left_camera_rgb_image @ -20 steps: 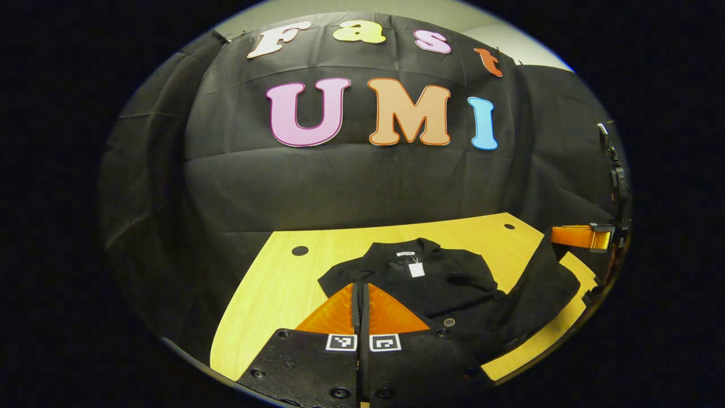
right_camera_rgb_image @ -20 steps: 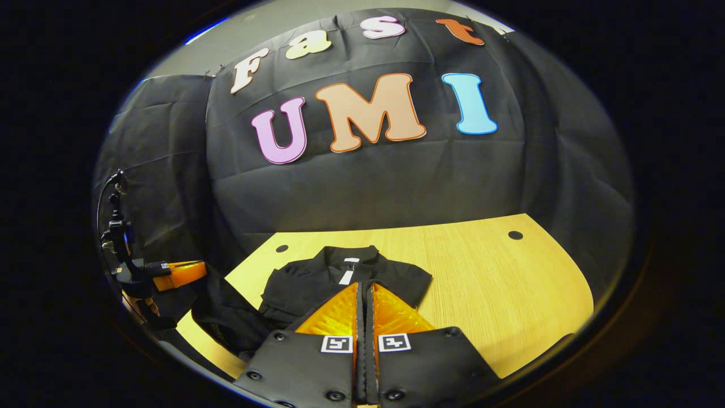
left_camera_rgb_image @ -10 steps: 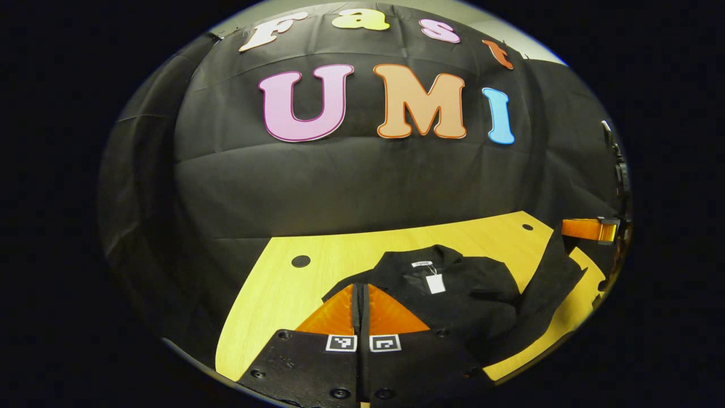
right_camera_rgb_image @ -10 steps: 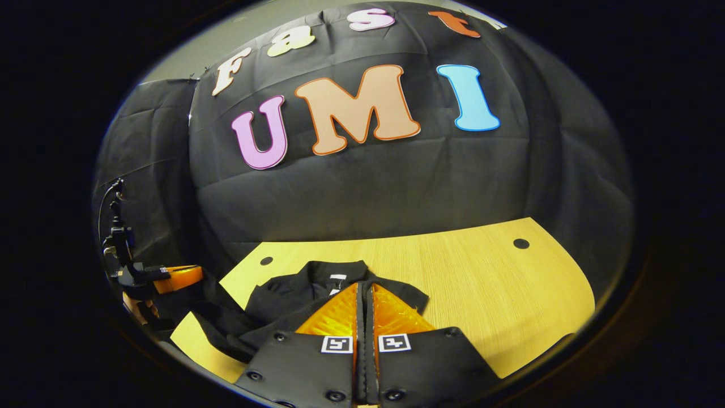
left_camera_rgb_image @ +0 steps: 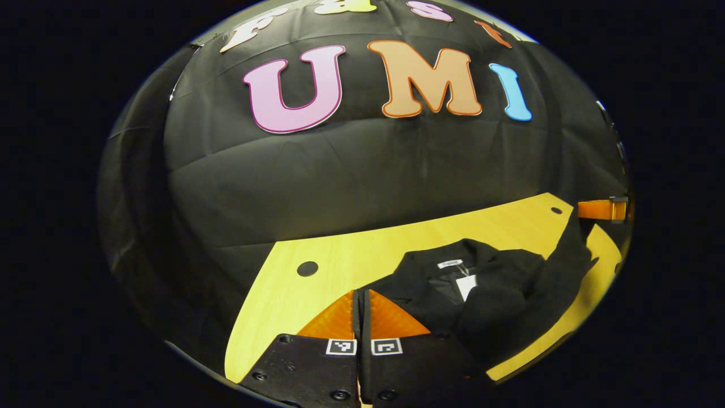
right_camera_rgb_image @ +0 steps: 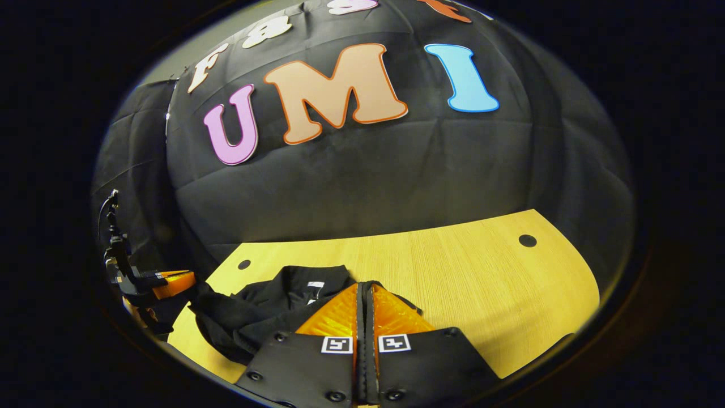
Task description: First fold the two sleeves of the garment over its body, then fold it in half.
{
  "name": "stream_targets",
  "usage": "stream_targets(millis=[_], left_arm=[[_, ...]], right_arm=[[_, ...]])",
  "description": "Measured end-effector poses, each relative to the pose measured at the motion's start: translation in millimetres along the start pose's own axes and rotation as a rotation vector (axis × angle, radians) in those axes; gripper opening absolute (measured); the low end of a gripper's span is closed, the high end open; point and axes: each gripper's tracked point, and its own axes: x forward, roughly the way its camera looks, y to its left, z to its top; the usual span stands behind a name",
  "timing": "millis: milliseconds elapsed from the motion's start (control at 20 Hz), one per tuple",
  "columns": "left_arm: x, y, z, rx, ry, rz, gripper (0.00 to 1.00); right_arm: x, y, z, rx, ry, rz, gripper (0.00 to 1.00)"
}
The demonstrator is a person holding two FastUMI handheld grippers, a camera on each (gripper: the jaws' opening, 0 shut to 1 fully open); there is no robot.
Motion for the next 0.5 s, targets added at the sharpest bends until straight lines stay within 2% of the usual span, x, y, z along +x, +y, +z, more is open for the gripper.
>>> stream_targets(millis=[50,100,150,200,250,300,350,400,450,500], left_arm=[[6,12,3,0.003,-0.027,0.069,0.0],[16,21,6,0.004,-0.051,0.115,0.29],[13,17,10,-0.001,-0.075,0.12,0.58],[17,13,18,-0.014,-0.097,0.113,0.87],[15,11,20,-0.02,-0.108,0.104,0.94],[10,12,19,-0.022,-0.109,0.103,0.92],[11,13,16,-0.021,-0.098,0.104,1.0],[10,12,13,-0.024,-0.09,0.105,0.92],[7,12,13,-0.035,-0.086,0.105,1.0],[1,14,16,-0.053,-0.097,0.107,0.92]], right_arm=[[4,-12,3,-0.003,-0.013,-0.055,0.02],[8,-24,14,-0.012,-0.048,-0.102,0.34],[15,-30,21,-0.015,-0.088,-0.117,0.66],[5,-29,30,-0.024,-0.12,-0.128,0.98],[4,-29,36,-0.033,-0.14,-0.135,0.93],[2,-31,38,-0.04,-0.153,-0.141,0.93],[0,-32,38,-0.043,-0.154,-0.148,0.98],[-2,-32,36,-0.046,-0.153,-0.148,0.98],[-6,-31,35,-0.047,-0.155,-0.146,0.98],[-12,-28,36,-0.052,-0.164,-0.14,0.98]])
